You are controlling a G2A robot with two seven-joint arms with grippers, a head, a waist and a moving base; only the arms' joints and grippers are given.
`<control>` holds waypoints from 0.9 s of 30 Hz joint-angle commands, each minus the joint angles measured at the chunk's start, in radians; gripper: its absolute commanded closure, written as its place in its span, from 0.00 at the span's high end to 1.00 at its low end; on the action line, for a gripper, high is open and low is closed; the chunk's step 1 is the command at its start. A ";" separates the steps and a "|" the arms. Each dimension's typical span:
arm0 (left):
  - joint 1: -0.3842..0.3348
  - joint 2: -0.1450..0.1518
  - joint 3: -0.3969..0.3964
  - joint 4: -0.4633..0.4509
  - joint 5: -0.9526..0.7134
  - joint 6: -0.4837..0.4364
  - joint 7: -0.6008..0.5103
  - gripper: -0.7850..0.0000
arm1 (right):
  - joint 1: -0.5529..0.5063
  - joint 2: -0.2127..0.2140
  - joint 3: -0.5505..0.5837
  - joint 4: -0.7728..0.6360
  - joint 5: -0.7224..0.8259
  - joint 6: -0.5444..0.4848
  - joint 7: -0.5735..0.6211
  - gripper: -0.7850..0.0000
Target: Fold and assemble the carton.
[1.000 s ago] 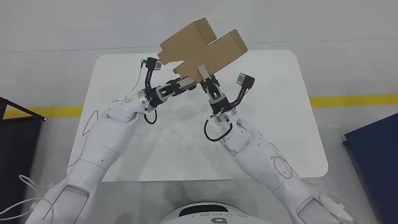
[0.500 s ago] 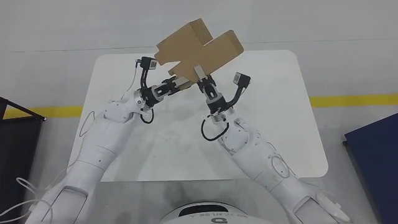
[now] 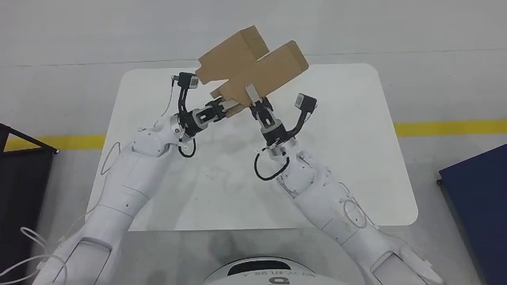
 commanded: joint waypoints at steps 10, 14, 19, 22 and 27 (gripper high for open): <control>0.012 0.002 -0.008 -0.008 -0.002 -0.022 -0.010 0.00 | -0.014 -0.011 0.016 -0.001 -0.003 -0.008 0.020 0.69; 0.017 0.004 -0.012 -0.011 -0.008 -0.036 -0.018 0.00 | -0.018 -0.015 0.023 -0.003 -0.002 -0.014 0.027 0.97; 0.025 0.010 -0.030 -0.013 -0.028 -0.049 -0.040 0.00 | -0.026 -0.017 0.044 -0.013 -0.003 -0.034 0.024 1.00; 0.034 0.016 -0.047 -0.016 -0.048 -0.059 -0.058 0.00 | -0.036 -0.015 0.066 -0.025 0.001 -0.048 0.024 1.00; 0.059 0.028 -0.067 -0.056 -0.113 -0.052 -0.078 0.00 | -0.057 -0.004 0.145 -0.046 -0.003 -0.058 0.009 1.00</control>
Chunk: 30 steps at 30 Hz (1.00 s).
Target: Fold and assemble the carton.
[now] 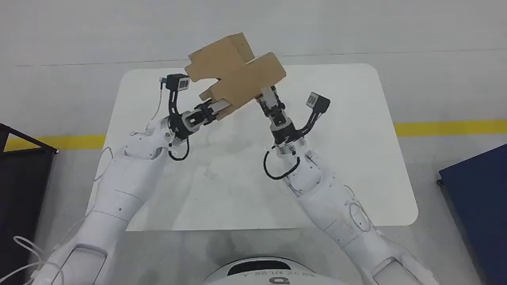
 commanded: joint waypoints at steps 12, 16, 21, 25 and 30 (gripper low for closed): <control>0.087 0.076 -0.057 -0.184 -0.202 0.187 -0.187 0.00 | -0.114 0.057 0.250 -0.106 0.138 0.008 0.200 0.82; 0.096 0.092 -0.054 -0.227 -0.217 0.242 -0.242 0.00 | -0.119 0.073 0.270 -0.134 0.227 0.048 0.393 0.81; 0.081 0.101 -0.014 -0.223 -0.211 0.324 -0.324 0.00 | -0.099 0.089 0.276 -0.150 0.365 0.016 0.617 0.75; 0.064 0.102 0.029 -0.215 -0.192 0.330 -0.330 0.00 | -0.065 0.095 0.268 -0.120 0.412 0.057 0.732 0.67; 0.047 0.107 0.066 -0.206 -0.170 0.317 -0.316 0.00 | -0.023 0.099 0.235 -0.064 0.606 0.116 0.936 0.65</control>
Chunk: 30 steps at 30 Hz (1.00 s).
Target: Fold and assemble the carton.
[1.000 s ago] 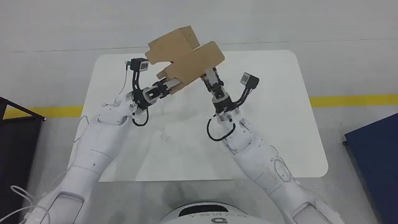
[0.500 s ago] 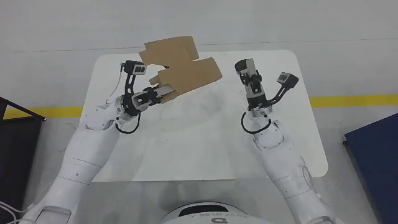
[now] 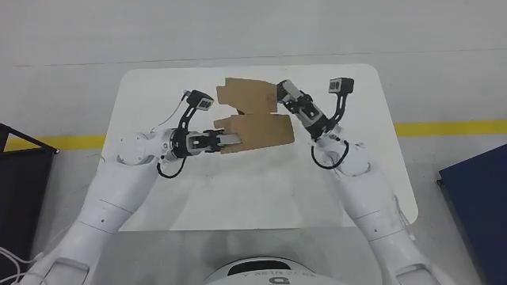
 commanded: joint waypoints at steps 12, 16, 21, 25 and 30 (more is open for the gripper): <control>-0.024 0.026 0.052 0.009 0.003 -0.032 0.032 0.00 | 0.074 0.014 0.012 0.145 0.516 0.097 0.538 0.38; -0.032 0.034 0.069 0.013 0.000 -0.042 0.042 0.00 | 0.091 0.016 0.027 0.187 0.574 0.094 0.611 0.31; -0.045 0.043 0.088 0.022 -0.002 -0.051 0.051 0.00 | 0.106 0.018 0.024 0.207 0.515 0.073 0.598 0.31; -0.057 0.049 0.105 0.031 -0.001 -0.055 0.055 0.00 | 0.114 0.019 0.012 0.200 0.467 0.079 0.575 0.35; -0.074 0.056 0.127 0.035 -0.008 -0.063 0.063 0.00 | 0.130 0.018 0.002 0.199 0.425 0.088 0.534 0.40</control>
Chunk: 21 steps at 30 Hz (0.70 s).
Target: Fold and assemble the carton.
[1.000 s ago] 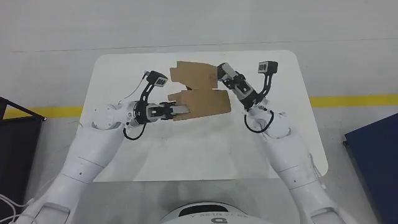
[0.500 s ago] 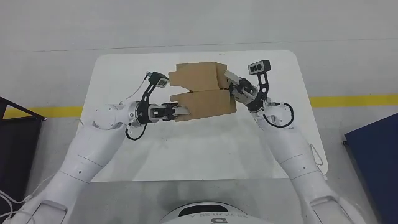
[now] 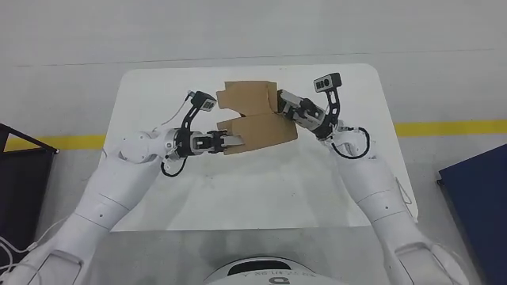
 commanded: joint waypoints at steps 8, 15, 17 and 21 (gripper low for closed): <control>-0.020 0.014 0.025 0.001 -0.011 -0.017 0.017 0.00 | 0.031 0.001 -0.014 0.032 -0.115 0.001 -0.093 0.40; -0.032 0.025 0.041 0.000 -0.023 -0.027 0.027 0.00 | 0.040 0.003 -0.021 0.038 -0.097 0.010 -0.049 0.32; -0.035 0.027 0.046 -0.001 -0.028 -0.029 0.029 0.00 | 0.041 0.004 -0.022 0.040 -0.082 0.012 -0.030 0.20; -0.042 0.032 0.055 0.001 -0.031 -0.033 0.033 0.00 | 0.038 0.006 -0.015 0.040 -0.024 0.007 0.023 0.00</control>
